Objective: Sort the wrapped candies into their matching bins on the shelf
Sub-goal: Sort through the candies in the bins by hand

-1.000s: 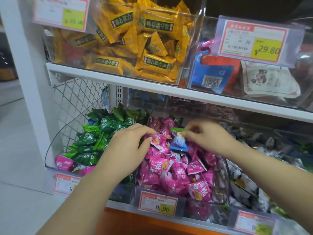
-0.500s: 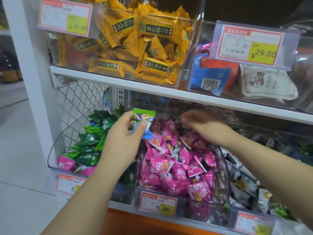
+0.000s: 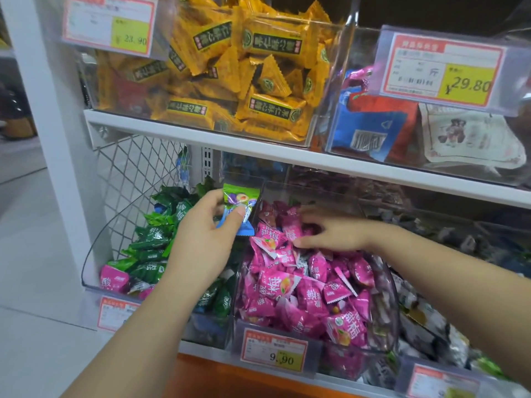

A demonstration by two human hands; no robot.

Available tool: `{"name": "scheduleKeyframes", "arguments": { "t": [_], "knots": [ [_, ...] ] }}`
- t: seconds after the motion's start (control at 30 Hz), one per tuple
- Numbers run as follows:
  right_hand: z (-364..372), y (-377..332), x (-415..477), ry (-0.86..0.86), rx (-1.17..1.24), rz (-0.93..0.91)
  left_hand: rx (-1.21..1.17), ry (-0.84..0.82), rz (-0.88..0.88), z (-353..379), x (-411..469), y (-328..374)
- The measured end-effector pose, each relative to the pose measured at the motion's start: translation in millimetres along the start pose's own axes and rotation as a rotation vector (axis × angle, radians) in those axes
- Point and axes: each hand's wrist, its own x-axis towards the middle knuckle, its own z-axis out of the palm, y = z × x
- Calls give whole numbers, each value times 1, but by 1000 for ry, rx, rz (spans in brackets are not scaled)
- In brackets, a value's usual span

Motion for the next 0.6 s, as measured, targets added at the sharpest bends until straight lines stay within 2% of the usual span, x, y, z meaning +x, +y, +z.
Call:
{"name": "scheduleKeyframes", "arguments": {
  "t": [0.1, 0.33, 0.47, 0.53, 0.6],
  "knots": [
    [-5, 6, -23, -69, -34, 23, 16, -11, 12, -1, 0, -3],
    [-3, 23, -47, 24, -67, 48, 22, -30, 0, 2, -3, -8],
    [-9, 18, -47, 11, -113, 77, 23, -24, -2, 2, -2, -9],
    [-13, 10, -43, 84, -76, 81, 24, -18, -2, 3, -1, -7],
    [-12, -6, -35, 174, -8, -30, 33, -21, 1, 4, 0, -6]
  ]
}}
